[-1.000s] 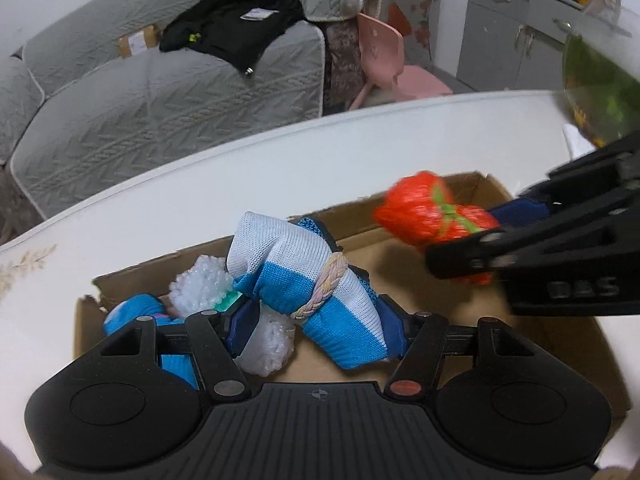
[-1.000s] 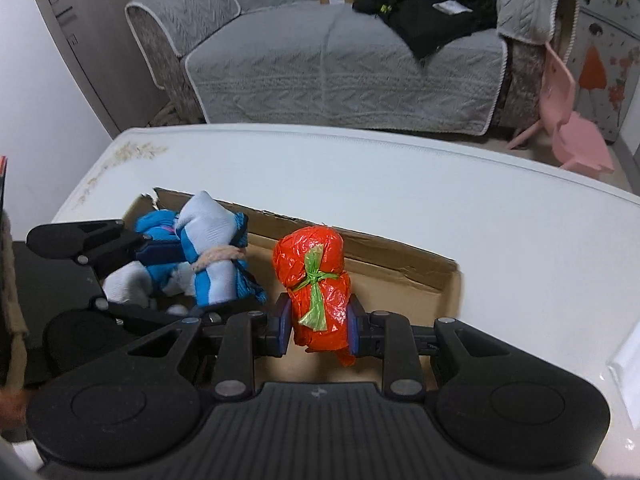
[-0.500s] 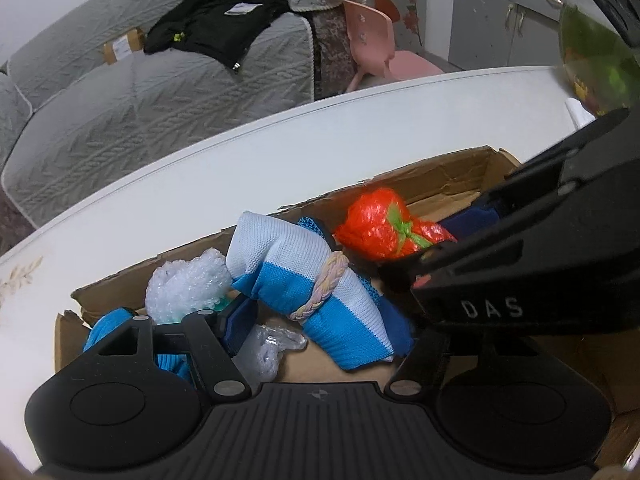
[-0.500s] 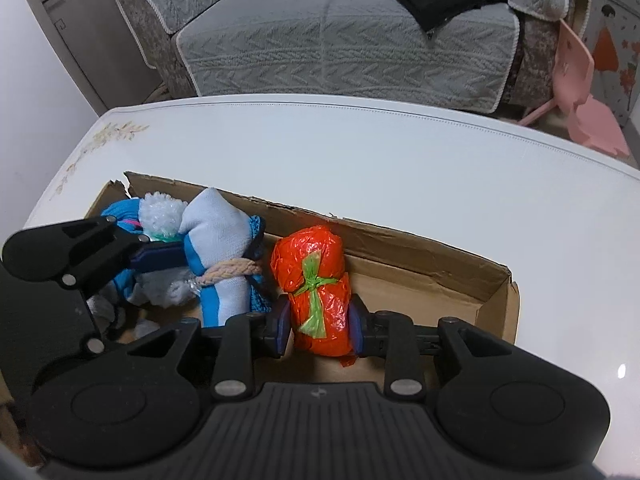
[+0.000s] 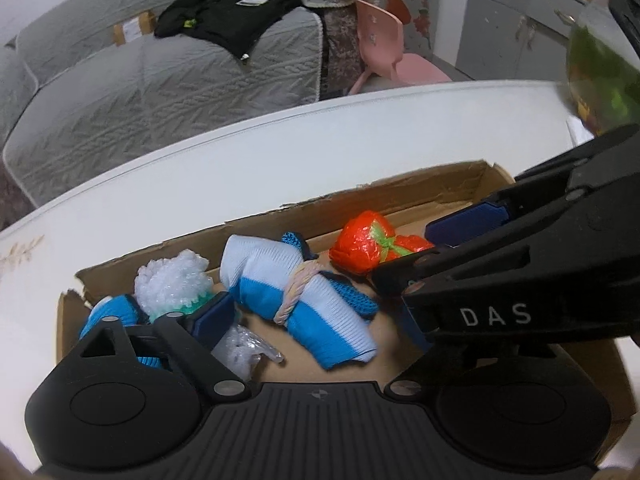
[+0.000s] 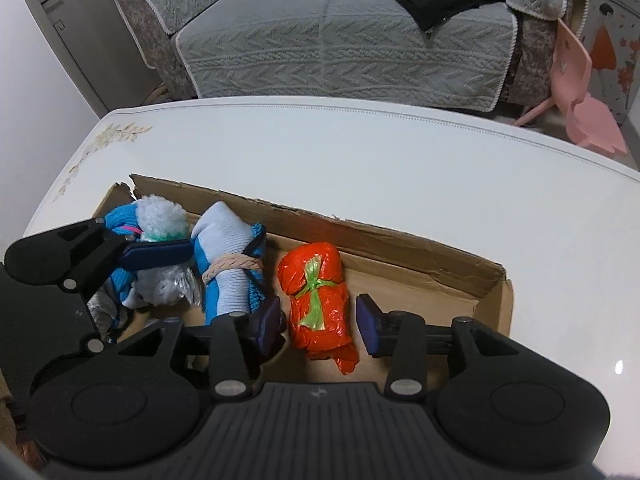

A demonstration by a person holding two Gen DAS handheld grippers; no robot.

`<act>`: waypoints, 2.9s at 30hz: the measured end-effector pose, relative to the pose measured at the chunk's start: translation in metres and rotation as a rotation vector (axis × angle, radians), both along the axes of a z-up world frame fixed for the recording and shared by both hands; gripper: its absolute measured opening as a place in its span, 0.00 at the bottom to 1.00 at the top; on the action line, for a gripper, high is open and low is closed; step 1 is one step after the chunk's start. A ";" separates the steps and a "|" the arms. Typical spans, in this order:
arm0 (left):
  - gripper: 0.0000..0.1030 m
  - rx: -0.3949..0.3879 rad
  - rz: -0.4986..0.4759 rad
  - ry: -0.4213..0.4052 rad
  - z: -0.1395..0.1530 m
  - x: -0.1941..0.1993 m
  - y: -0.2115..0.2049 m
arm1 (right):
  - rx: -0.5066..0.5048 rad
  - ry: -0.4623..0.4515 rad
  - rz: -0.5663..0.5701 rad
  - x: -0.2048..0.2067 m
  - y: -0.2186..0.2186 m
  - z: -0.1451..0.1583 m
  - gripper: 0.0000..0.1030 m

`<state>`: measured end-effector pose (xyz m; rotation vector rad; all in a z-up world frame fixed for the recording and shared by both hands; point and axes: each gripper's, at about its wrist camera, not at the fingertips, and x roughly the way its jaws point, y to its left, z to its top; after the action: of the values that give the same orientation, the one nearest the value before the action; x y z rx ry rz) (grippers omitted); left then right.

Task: Organize objects
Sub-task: 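Carry both items into the tray and lower them beside the other bundles, then open both tools in the tray and lift them back over the pile, then grasp the pink fluffy toy with the left tool while the right grasps the white-purple sock roll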

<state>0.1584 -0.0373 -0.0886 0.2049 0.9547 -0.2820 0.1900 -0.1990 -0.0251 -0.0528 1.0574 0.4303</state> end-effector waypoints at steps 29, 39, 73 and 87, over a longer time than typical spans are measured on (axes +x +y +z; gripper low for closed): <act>1.00 -0.071 0.200 0.029 0.036 -0.039 0.040 | -0.012 -0.028 -0.007 -0.024 -0.002 0.027 0.51; 1.00 -0.071 0.239 0.029 0.046 -0.076 0.060 | 0.009 -0.033 -0.007 -0.056 -0.008 0.038 0.61; 1.00 -0.031 0.222 0.129 0.001 -0.181 0.061 | 0.063 0.158 -0.287 -0.134 -0.056 -0.027 0.81; 1.00 0.016 0.328 0.122 0.001 -0.187 0.095 | -0.022 0.175 -0.286 -0.131 -0.055 -0.052 0.82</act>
<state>-0.0282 0.0576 -0.0873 0.0445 1.0939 0.0152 0.0589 -0.2540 -0.0771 0.1176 1.2208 0.1655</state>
